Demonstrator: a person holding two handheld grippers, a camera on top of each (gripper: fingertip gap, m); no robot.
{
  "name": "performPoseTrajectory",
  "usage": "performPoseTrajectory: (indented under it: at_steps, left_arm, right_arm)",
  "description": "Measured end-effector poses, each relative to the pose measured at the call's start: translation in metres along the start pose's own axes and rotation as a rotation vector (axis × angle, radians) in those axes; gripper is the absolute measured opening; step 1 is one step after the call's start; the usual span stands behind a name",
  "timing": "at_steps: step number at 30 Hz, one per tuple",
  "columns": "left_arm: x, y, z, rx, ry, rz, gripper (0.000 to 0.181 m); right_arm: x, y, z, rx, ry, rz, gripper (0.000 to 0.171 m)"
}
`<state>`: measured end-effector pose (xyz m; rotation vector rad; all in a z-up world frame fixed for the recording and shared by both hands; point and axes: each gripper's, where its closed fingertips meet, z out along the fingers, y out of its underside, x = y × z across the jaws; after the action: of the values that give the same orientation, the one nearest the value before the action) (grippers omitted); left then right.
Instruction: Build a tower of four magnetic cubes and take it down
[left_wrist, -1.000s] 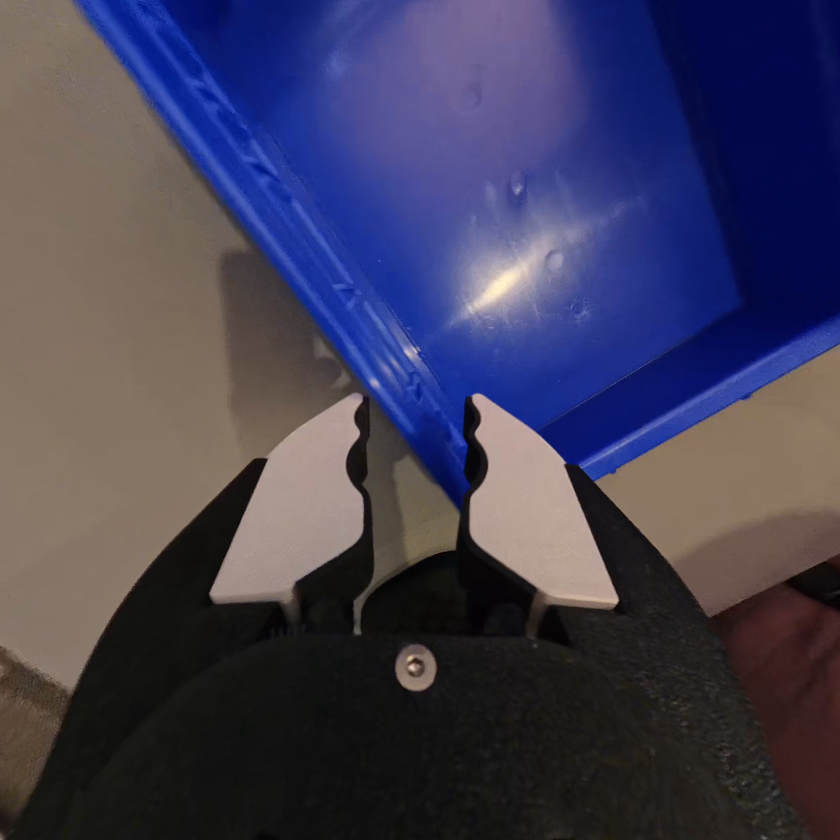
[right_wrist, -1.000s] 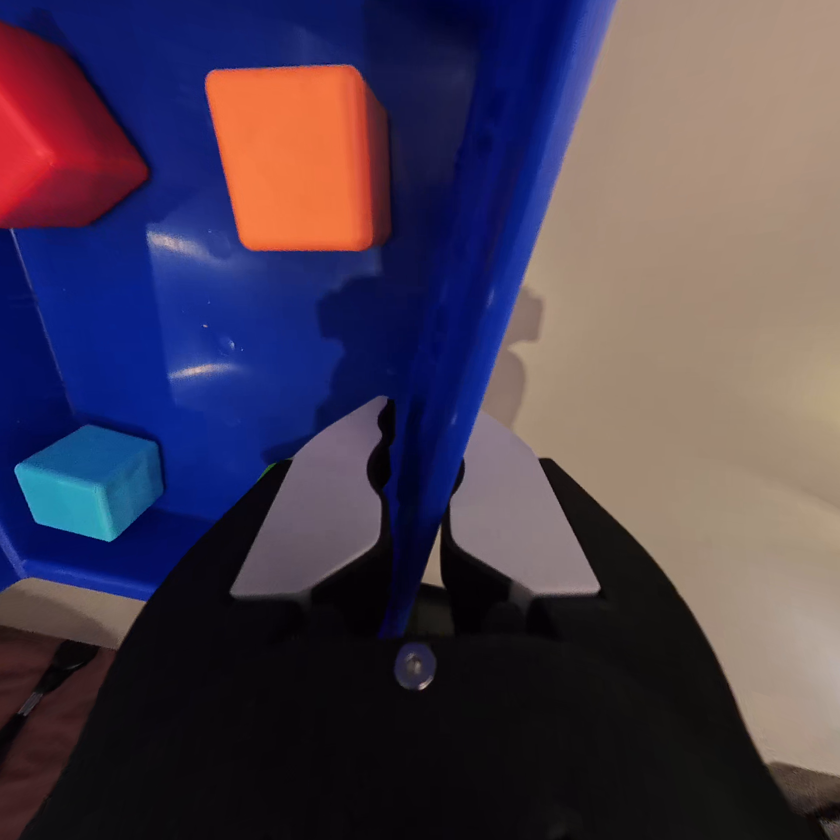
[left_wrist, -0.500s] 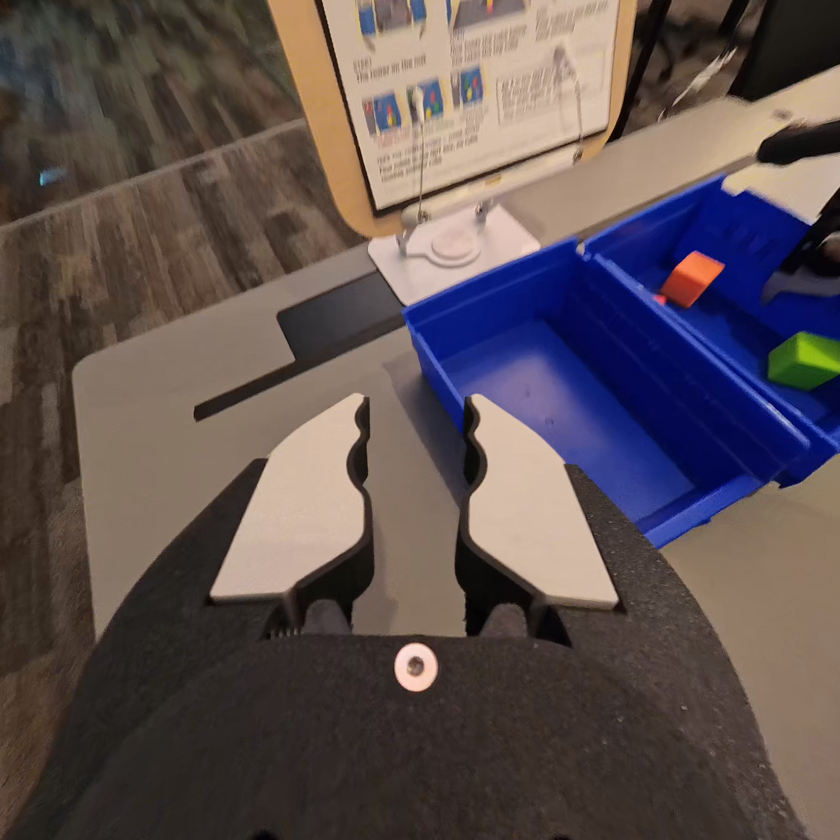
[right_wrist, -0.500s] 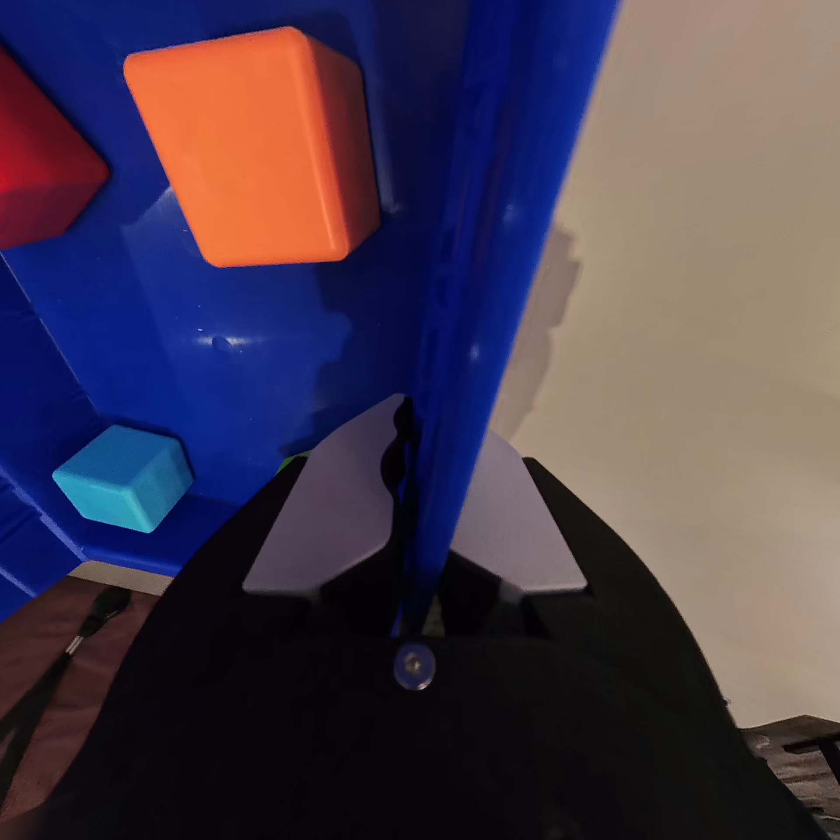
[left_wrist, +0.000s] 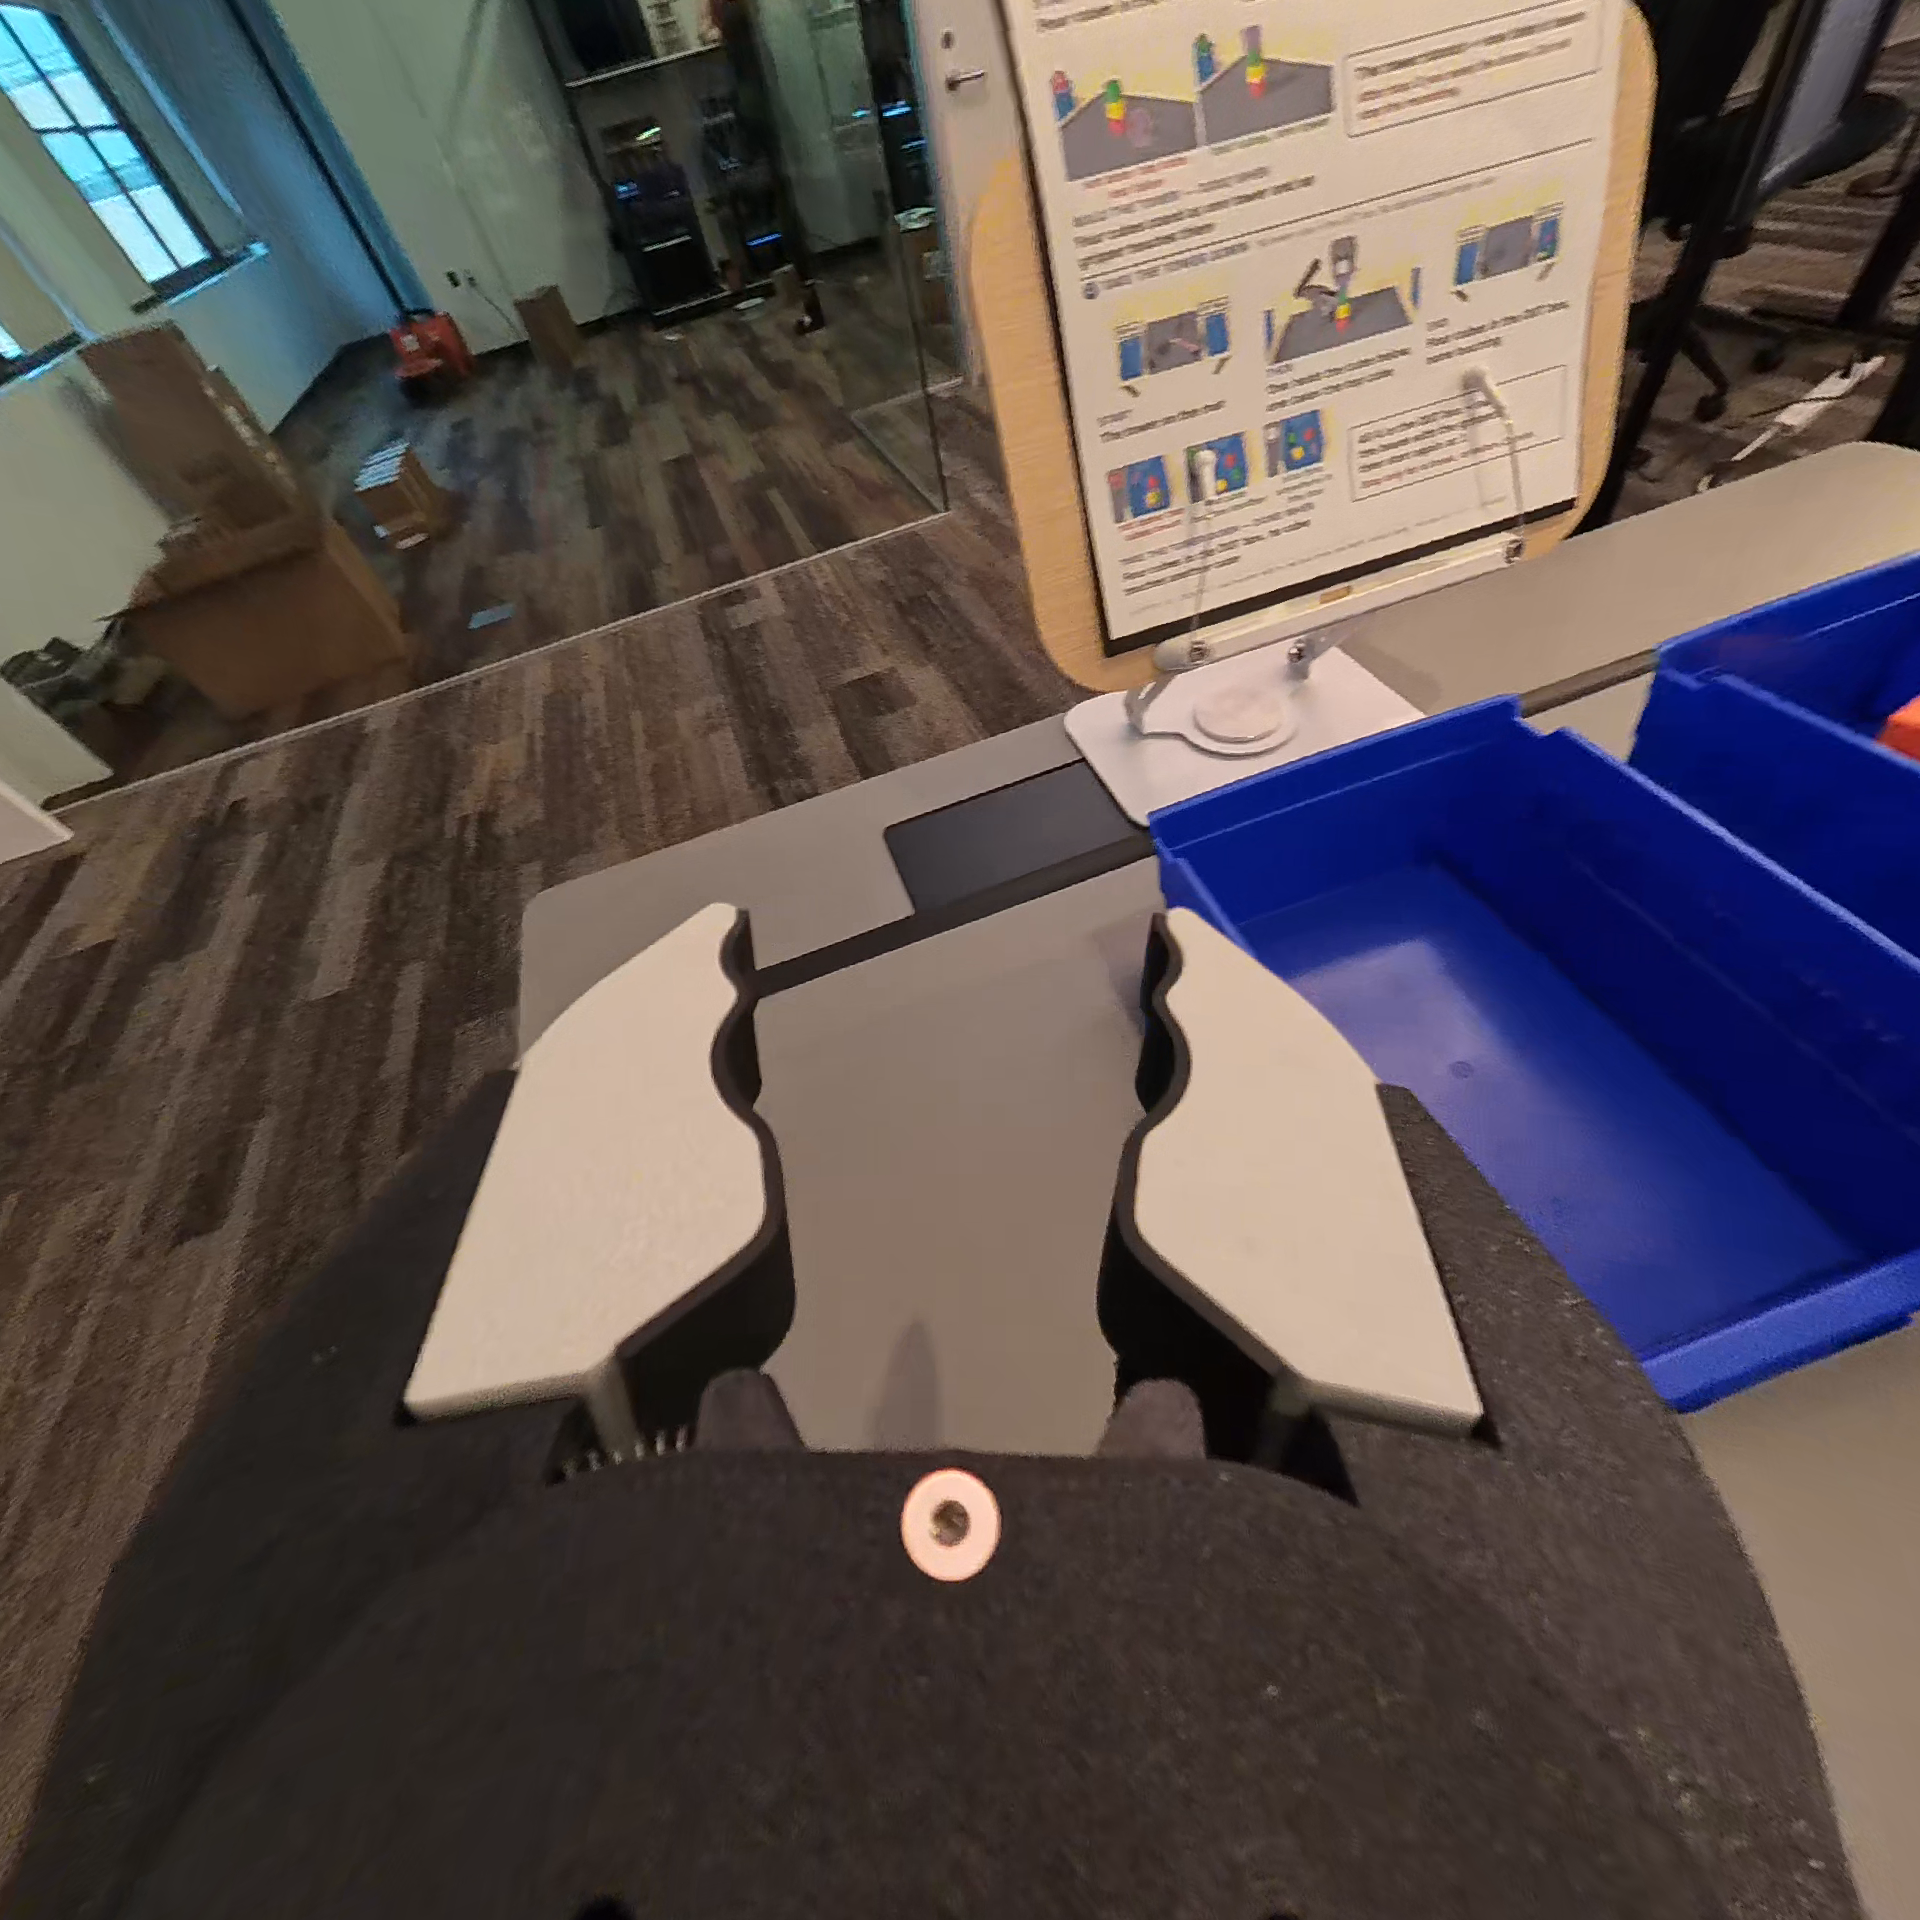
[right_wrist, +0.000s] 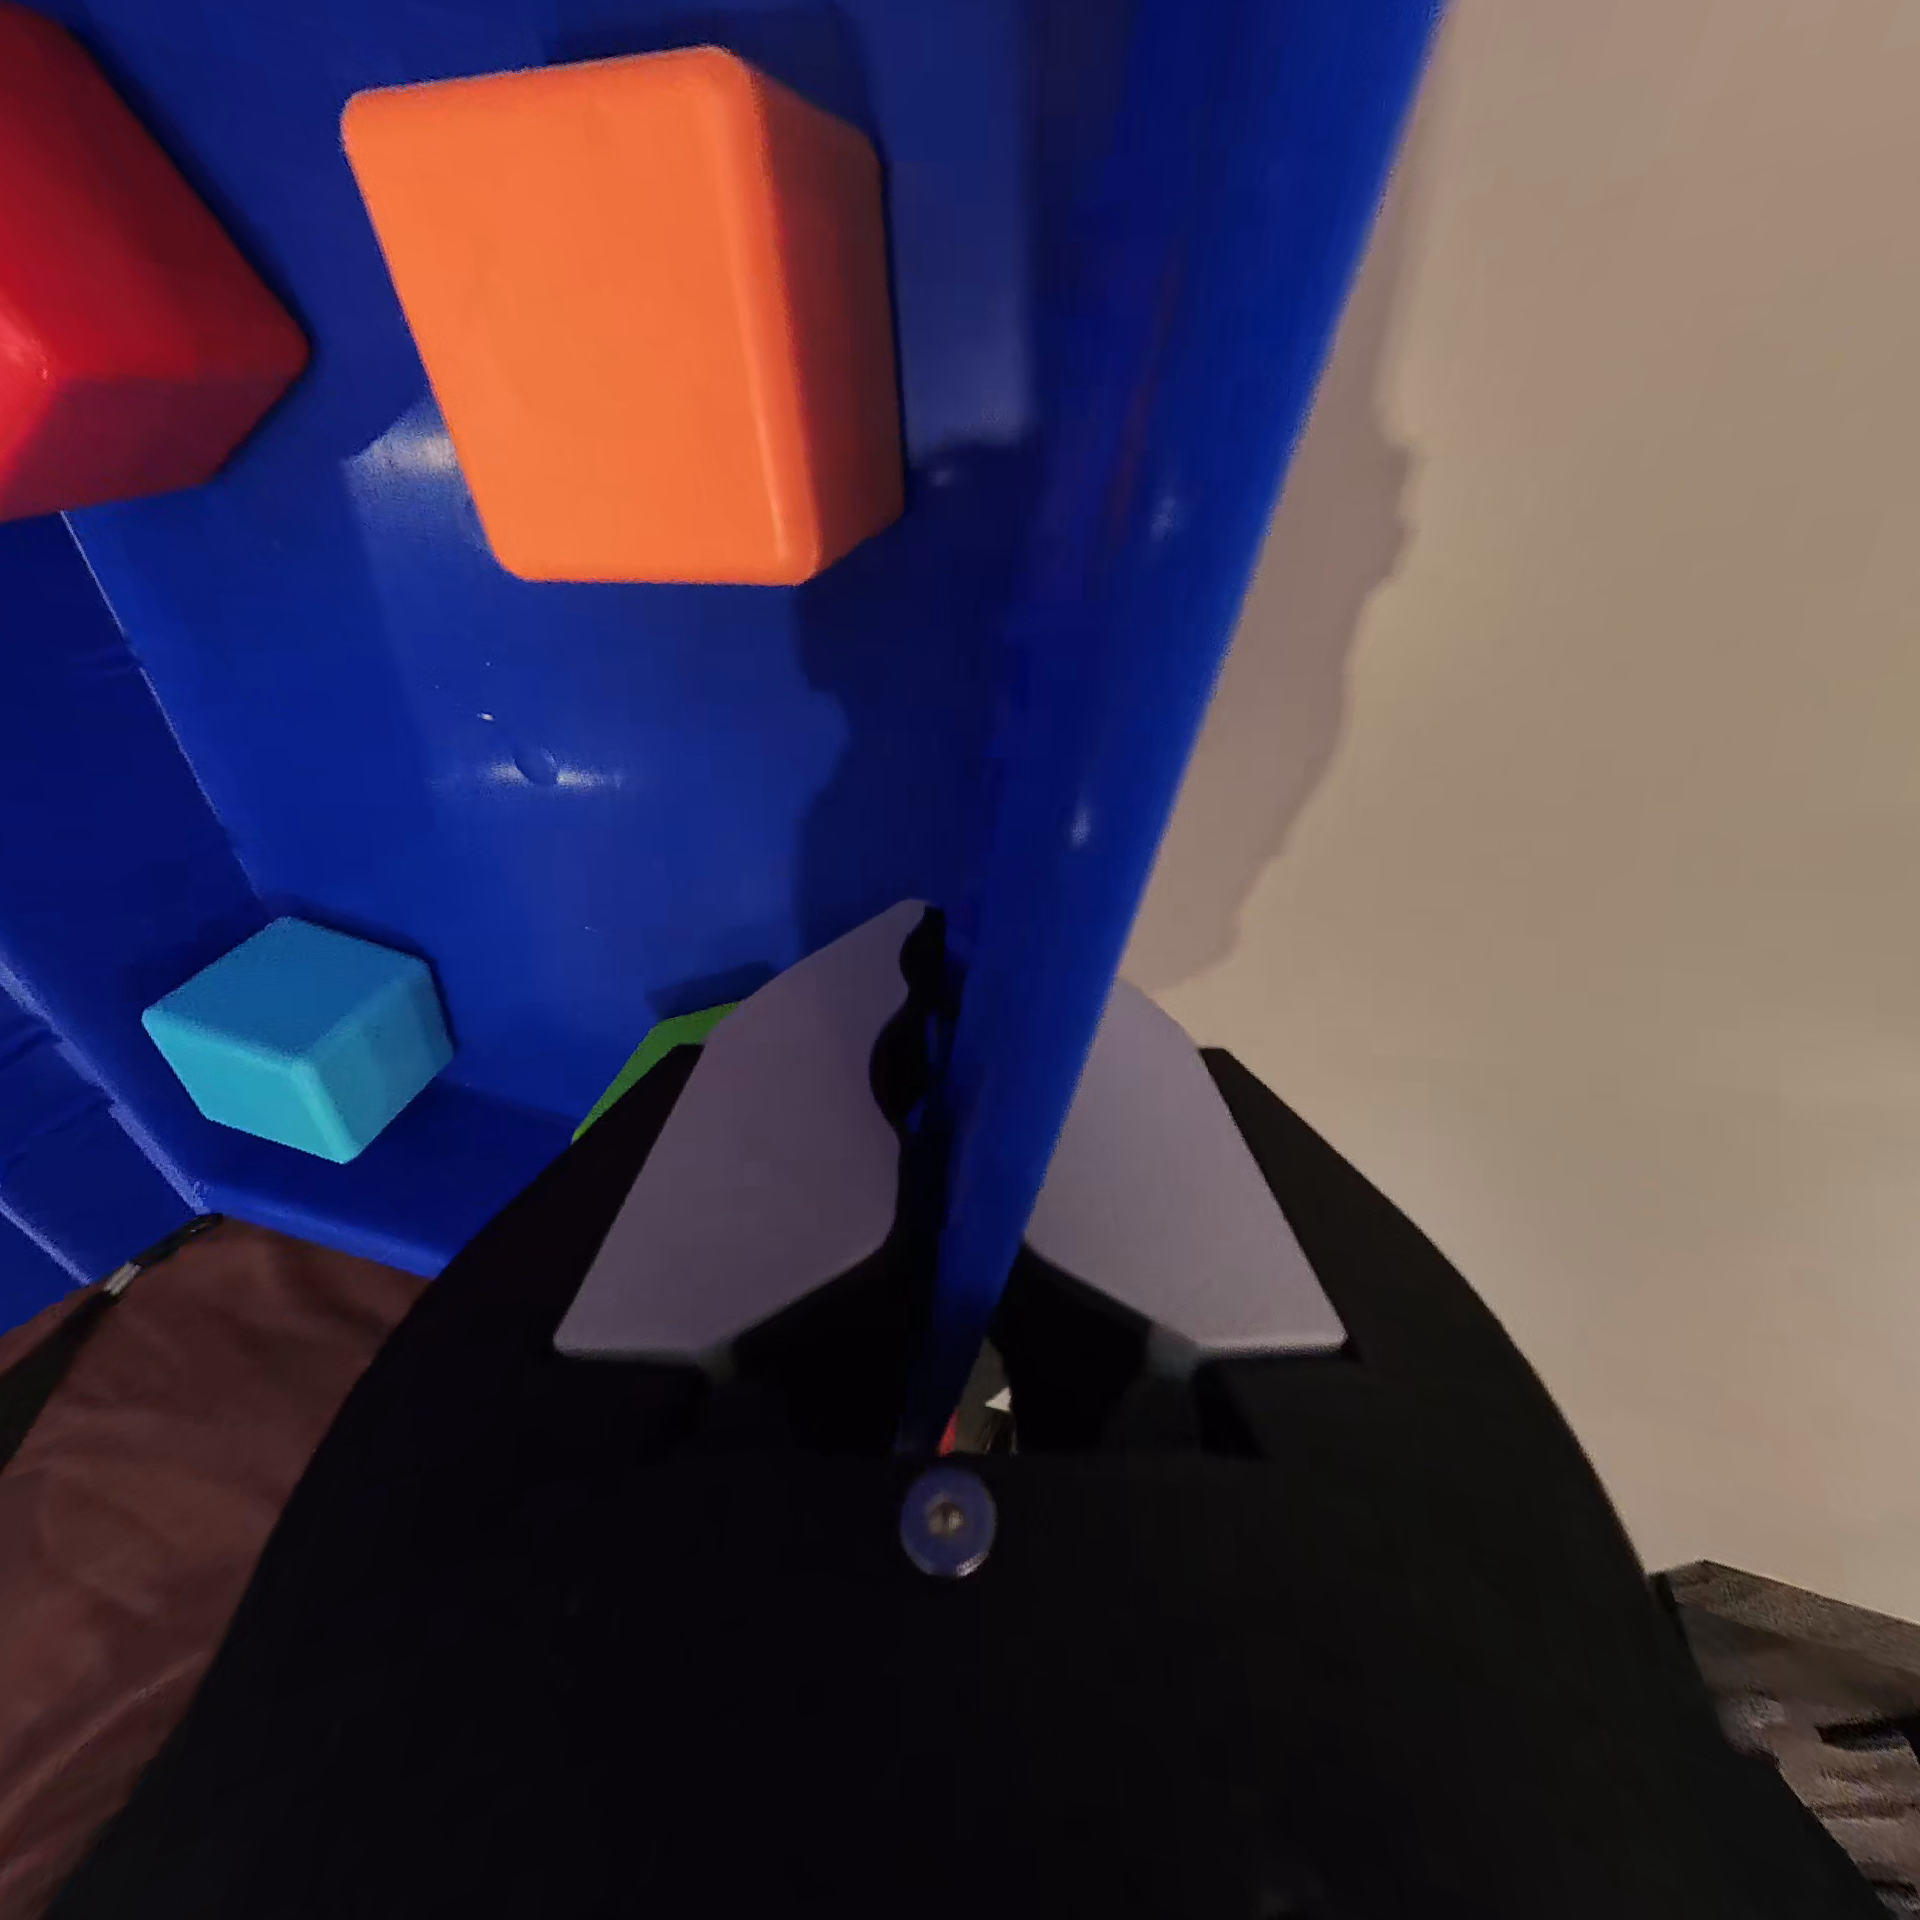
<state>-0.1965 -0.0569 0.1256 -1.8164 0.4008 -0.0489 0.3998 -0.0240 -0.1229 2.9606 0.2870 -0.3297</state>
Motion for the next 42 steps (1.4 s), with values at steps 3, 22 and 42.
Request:
performPoseTrajectory:
  at_steps: [3,22,42]
  left_arm:
    - [-0.018,0.007,-0.011,-0.020,-0.054,-0.019,0.071]
    - [-0.106,0.056,-0.072,-0.123,-0.375,-0.176,0.068]
    - [-0.130,0.082,-0.097,-0.171,-0.432,-0.291,0.068]
  right_arm:
    - [-0.005,0.000,-0.031,0.033,0.029,-0.002,0.007]
    - [-0.386,-0.121,-0.080,-0.038,-0.009,-0.574,0.007]
    - [-0.572,-0.163,0.116,-0.120,0.061,-0.684,0.008]
